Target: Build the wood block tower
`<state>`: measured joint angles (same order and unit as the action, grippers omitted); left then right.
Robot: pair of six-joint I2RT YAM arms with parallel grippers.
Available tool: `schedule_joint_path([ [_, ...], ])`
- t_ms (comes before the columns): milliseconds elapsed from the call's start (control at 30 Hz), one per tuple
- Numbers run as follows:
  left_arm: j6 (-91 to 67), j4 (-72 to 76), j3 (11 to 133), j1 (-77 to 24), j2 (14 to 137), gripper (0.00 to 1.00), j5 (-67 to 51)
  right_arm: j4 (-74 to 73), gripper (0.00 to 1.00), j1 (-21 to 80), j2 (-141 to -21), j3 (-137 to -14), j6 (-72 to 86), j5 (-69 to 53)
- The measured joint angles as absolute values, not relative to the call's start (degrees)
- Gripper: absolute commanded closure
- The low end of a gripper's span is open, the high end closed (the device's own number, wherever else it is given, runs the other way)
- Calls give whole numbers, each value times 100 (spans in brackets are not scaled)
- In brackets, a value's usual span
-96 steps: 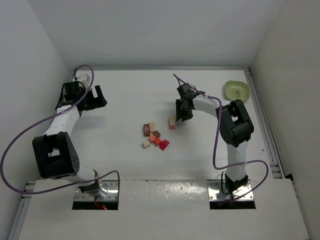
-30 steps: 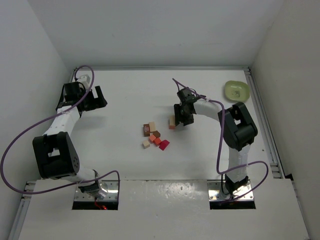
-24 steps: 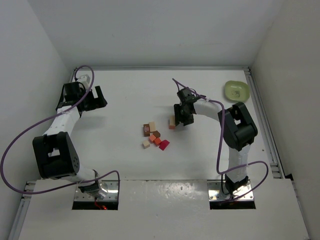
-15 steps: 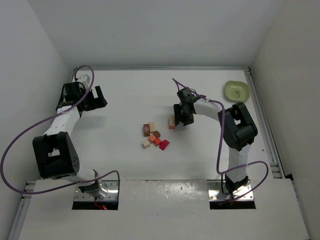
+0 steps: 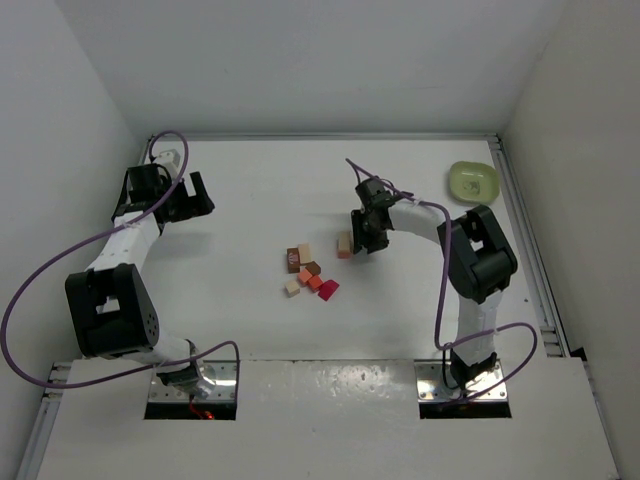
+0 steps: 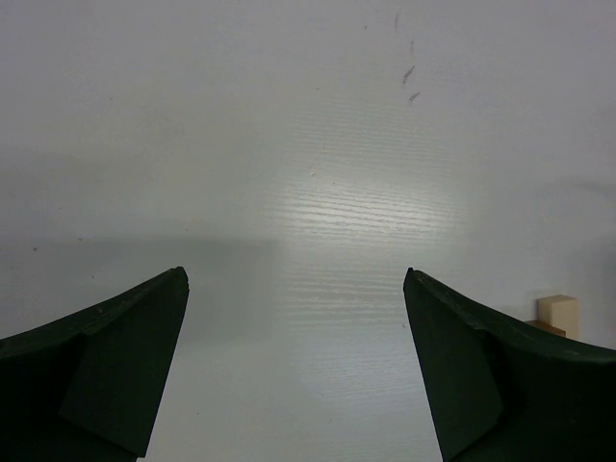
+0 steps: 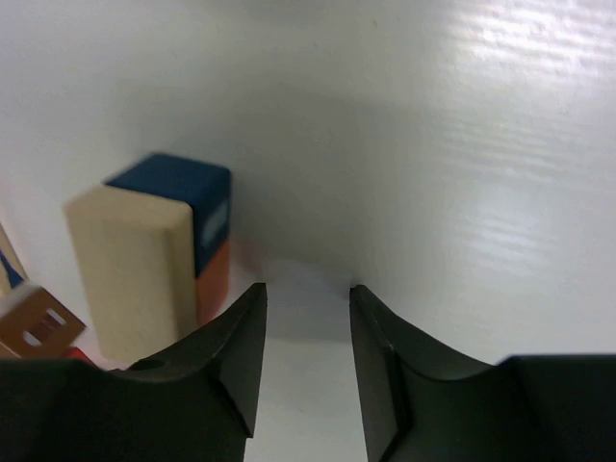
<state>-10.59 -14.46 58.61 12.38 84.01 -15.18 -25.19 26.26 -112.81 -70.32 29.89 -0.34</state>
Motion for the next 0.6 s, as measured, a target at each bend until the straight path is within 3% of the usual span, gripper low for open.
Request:
schedule_joint_path([
  [300, -1074, -1402, 5808, 1238, 8399, 4, -1505, -2541, 83, 1911, -10650, -6169, 2530, 198],
  [400, -1105, -1295, 5586, 1291, 8315, 1, -1533, -2506, 83, 1472, -10418, -5907, 2010, 248],
  [600, -1120, -1212, 5017, 1518, 7655, 0, -1586, -2412, 66, 1090, -9448, -5638, 884, -425],
])
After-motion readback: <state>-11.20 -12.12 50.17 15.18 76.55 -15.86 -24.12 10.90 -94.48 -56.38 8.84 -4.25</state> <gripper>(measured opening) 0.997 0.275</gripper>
